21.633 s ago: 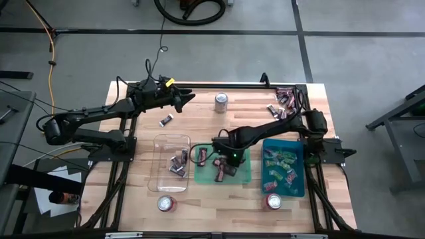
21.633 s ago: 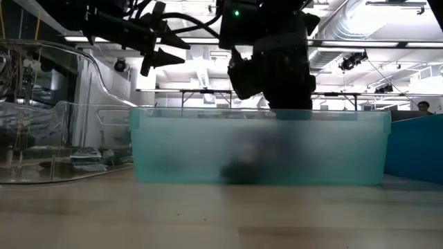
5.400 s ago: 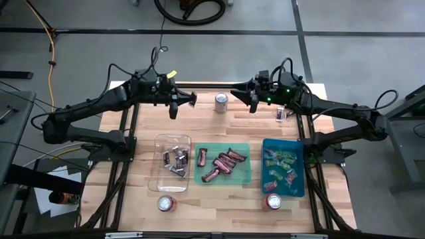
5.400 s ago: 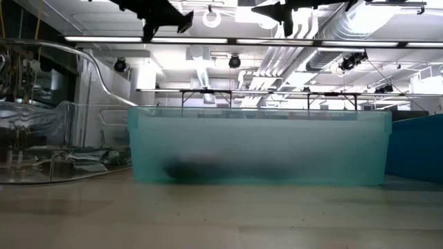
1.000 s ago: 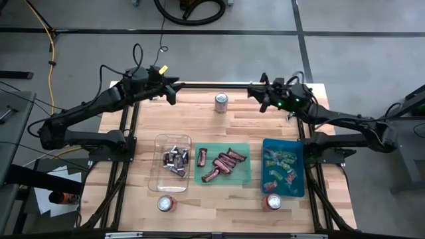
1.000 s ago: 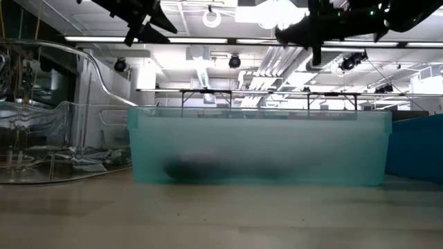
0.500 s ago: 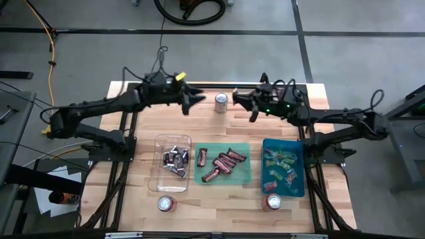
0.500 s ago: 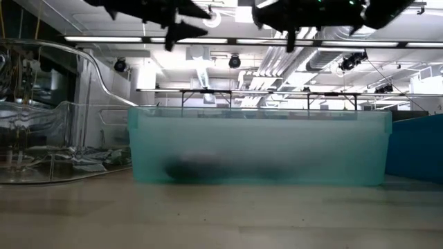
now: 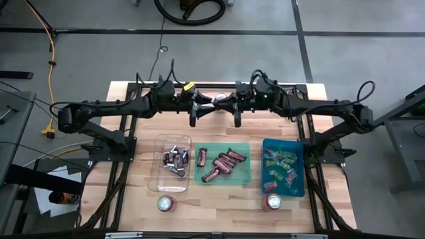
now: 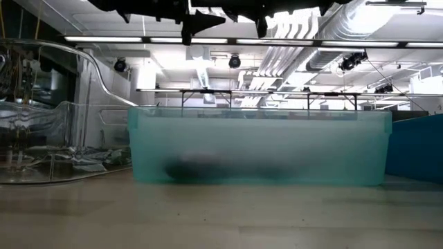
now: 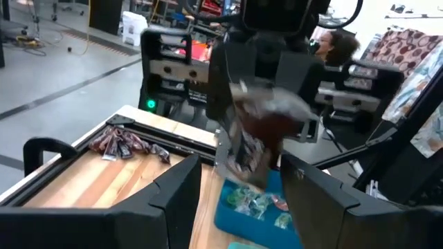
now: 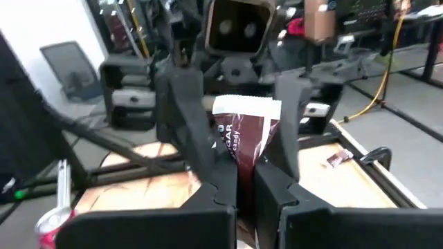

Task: Organize candy in baskets
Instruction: Put the brown white chocolate bar into the transparent bin

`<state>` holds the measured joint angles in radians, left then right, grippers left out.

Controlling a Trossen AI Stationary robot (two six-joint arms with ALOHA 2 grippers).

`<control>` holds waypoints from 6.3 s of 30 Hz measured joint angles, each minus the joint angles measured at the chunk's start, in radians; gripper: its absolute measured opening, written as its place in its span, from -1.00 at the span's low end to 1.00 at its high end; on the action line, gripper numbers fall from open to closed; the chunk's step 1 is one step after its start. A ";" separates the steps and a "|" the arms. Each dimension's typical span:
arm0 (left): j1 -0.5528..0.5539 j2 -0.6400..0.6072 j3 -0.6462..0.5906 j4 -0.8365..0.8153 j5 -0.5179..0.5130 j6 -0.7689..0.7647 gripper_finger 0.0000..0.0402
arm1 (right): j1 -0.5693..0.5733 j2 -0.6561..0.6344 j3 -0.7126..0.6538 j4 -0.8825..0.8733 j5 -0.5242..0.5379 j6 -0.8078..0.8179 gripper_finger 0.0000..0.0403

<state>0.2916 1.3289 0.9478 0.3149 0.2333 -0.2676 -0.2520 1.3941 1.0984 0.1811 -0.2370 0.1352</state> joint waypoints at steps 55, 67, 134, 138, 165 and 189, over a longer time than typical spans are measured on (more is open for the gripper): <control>-0.471 -0.549 -0.406 -0.750 -0.243 -0.707 -1.00 | -0.063 -0.096 0.013 -0.475 0.309 -0.031 0.13; -0.519 -0.403 -0.446 -0.775 -0.247 -0.785 -0.90 | -0.063 -0.096 0.013 -0.515 0.309 -0.031 0.13; 0.239 -0.287 -0.088 -0.647 -0.220 -0.037 0.15 | -0.599 -0.067 -0.591 -0.801 0.621 1.117 -0.10; 0.239 -0.287 -0.088 -0.647 -0.228 -0.036 0.15 | -0.598 -0.036 -0.588 -0.787 0.613 1.106 -0.20; 0.218 -0.266 -0.088 -0.320 -0.095 -0.063 0.15 | -0.026 -0.294 -0.589 0.494 0.285 0.292 -0.94; 0.005 -0.010 -0.089 0.185 0.026 0.114 0.15 | 0.022 0.017 -0.146 0.223 -0.002 -0.005 -0.94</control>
<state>0.2966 1.3193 0.8593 0.5003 0.2592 -0.1533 -0.2298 1.4109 0.9527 0.4038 -0.2395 0.1301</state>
